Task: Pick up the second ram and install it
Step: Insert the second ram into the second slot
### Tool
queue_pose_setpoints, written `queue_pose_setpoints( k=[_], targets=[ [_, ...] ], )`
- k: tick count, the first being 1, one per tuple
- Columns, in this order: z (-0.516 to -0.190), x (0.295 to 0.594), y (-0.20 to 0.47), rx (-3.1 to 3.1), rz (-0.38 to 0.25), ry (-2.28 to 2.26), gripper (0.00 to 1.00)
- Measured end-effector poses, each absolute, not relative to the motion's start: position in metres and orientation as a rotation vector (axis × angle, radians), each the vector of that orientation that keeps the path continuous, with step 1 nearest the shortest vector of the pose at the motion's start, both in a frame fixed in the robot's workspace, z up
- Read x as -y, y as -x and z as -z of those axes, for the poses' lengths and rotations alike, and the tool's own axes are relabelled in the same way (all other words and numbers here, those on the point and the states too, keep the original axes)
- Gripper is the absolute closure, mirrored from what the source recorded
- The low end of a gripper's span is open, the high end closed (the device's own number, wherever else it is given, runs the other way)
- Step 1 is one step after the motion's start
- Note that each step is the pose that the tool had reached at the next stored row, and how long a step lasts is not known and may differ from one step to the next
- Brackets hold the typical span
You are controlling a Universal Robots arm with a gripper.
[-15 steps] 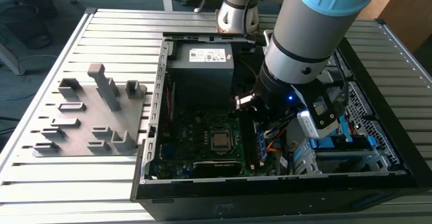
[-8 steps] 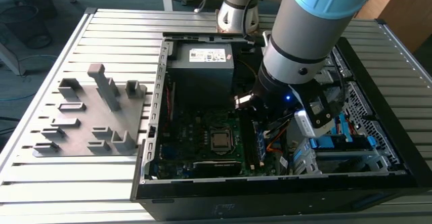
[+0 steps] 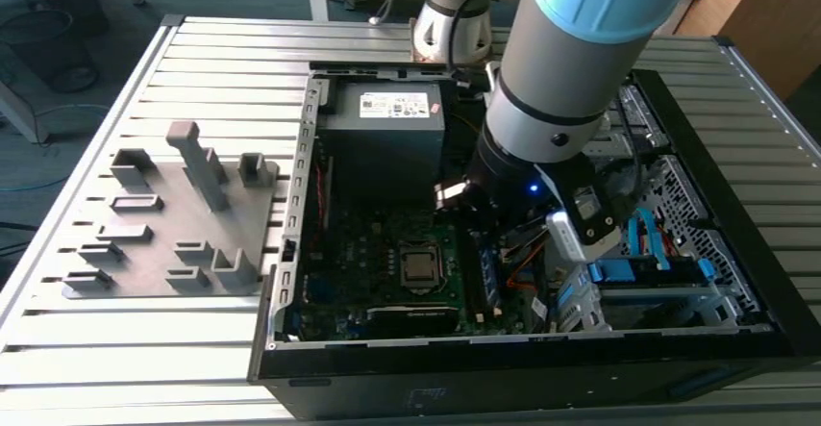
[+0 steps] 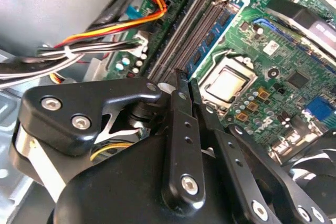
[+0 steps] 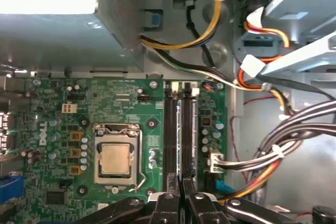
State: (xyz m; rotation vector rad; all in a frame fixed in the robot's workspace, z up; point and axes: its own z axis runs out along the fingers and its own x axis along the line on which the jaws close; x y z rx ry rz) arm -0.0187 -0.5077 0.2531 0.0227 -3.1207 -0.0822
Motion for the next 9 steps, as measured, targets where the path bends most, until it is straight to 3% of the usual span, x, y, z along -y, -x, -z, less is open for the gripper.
queue_pose_setpoints(
  k=[9],
  targets=[
    [-0.2431,0.5065,0.0272,3.122,0.083,0.042,0.86]
  ],
)
